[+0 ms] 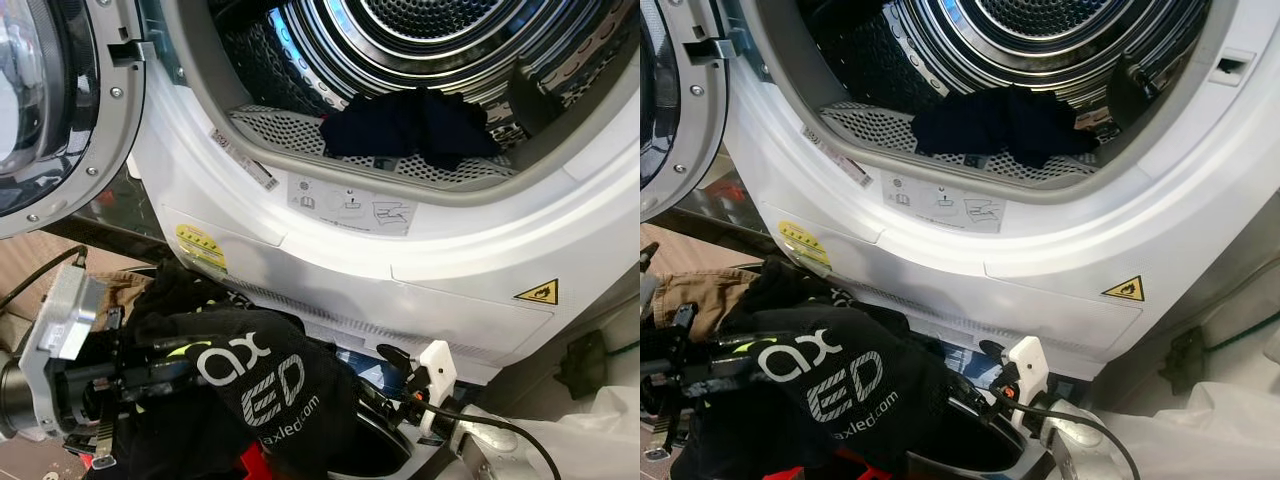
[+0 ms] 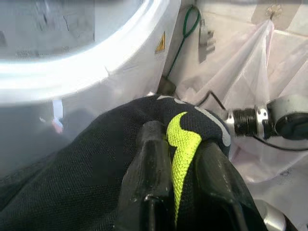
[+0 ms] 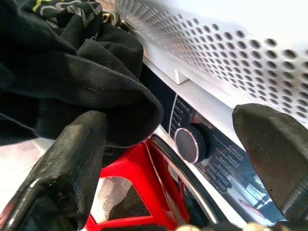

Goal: Clothes washing

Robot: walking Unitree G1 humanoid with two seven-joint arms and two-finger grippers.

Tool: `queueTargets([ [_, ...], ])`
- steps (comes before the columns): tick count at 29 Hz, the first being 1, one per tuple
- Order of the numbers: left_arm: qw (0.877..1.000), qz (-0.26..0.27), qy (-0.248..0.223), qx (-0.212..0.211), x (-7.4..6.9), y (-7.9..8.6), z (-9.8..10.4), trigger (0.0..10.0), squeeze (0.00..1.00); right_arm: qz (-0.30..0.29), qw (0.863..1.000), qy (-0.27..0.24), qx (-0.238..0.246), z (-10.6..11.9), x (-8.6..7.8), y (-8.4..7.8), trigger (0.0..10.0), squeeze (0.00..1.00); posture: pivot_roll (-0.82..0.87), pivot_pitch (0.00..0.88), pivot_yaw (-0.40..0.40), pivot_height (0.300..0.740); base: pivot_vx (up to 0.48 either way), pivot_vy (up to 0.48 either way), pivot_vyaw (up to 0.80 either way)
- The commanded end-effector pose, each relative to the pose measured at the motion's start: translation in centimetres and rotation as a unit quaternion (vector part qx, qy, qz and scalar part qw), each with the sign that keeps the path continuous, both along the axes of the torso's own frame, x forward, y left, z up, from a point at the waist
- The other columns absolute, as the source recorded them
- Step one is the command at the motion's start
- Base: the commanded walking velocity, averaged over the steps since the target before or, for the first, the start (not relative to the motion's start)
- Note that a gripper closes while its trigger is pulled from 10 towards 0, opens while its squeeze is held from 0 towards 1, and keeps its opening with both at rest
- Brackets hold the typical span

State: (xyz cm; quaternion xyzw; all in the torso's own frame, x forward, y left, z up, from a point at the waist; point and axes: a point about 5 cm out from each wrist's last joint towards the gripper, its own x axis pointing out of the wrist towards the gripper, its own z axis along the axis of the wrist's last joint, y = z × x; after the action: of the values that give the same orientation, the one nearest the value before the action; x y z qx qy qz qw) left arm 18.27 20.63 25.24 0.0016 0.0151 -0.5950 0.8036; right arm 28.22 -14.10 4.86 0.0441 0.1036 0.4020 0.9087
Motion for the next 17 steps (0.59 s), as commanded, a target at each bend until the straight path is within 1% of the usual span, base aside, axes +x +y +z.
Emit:
queueTargets([
  [1,0.999,-0.014,-0.026,-0.026,-0.2,-0.1,1.7,0.0,0.0,-0.003,1.0,0.003,0.005,-0.1,0.0,-0.2,10.0,0.0,0.12,0.038,-0.03,0.74,0.0,0.0,0.0],
  [2,0.999,-0.021,-0.024,-0.035,-0.2,-0.1,2.0,0.0,0.0,-0.005,1.0,0.001,0.006,0.0,0.1,-0.2,10.0,0.0,0.12,0.038,-0.028,0.74,0.0,0.0,0.0],
  [3,0.999,-0.021,-0.024,-0.035,-0.2,-0.1,2.0,0.0,0.0,-0.005,1.0,0.001,0.006,0.0,0.1,-0.2,10.0,0.0,0.12,0.038,-0.028,0.74,0.0,0.0,0.0],
  [5,0.999,-0.023,-0.008,-0.024,0.1,-0.1,1.1,0.0,0.0,-0.027,1.0,-0.004,-0.005,0.1,0.5,-0.6,10.0,0.0,0.12,0.041,-0.025,0.74,0.0,0.0,0.0],
  [6,1.0,-0.019,0.009,-0.01,0.4,-0.2,0.0,0.0,0.0,-0.056,0.998,-0.008,-0.019,0.1,1.0,-1.3,10.0,0.0,0.11,0.045,-0.021,0.74,0.0,0.0,0.0],
  [7,0.999,-0.016,0.034,0.0,0.8,-0.3,-1.7,0.0,0.0,-0.1,0.994,-0.013,-0.036,0.3,1.7,-2.3,10.0,0.0,0.1,0.046,-0.021,0.74,0.0,0.0,0.0],
  [10,0.998,-0.012,0.058,0.005,1.1,-0.4,-3.4,0.0,0.0,-0.142,0.989,-0.017,-0.041,0.7,2.2,-3.8,10.0,0.0,0.1,0.048,-0.021,0.74,0.0,0.0,0.0],
  [13,0.997,-0.009,0.074,0.01,1.5,-0.4,-4.4,0.0,0.0,-0.149,0.988,-0.019,-0.038,1.0,2.2,-4.7,10.0,0.0,0.09,0.053,-0.02,0.74,0.0,0.0,0.0],
  [14,0.996,-0.009,0.082,0.015,1.7,-0.5,-5.0,0.0,0.0,-0.149,0.988,-0.021,-0.043,1.1,2.1,-5.2,10.0,0.0,0.09,0.054,-0.019,0.74,0.0,0.0,0.0],
  [17,0.995,-0.027,0.09,0.02,1.4,-1.0,-5.6,0.0,0.0,-0.148,0.988,-0.024,-0.043,1.2,2.1,-5.7,10.0,0.0,0.08,0.054,-0.019,0.74,0.0,0.0,0.0],
])
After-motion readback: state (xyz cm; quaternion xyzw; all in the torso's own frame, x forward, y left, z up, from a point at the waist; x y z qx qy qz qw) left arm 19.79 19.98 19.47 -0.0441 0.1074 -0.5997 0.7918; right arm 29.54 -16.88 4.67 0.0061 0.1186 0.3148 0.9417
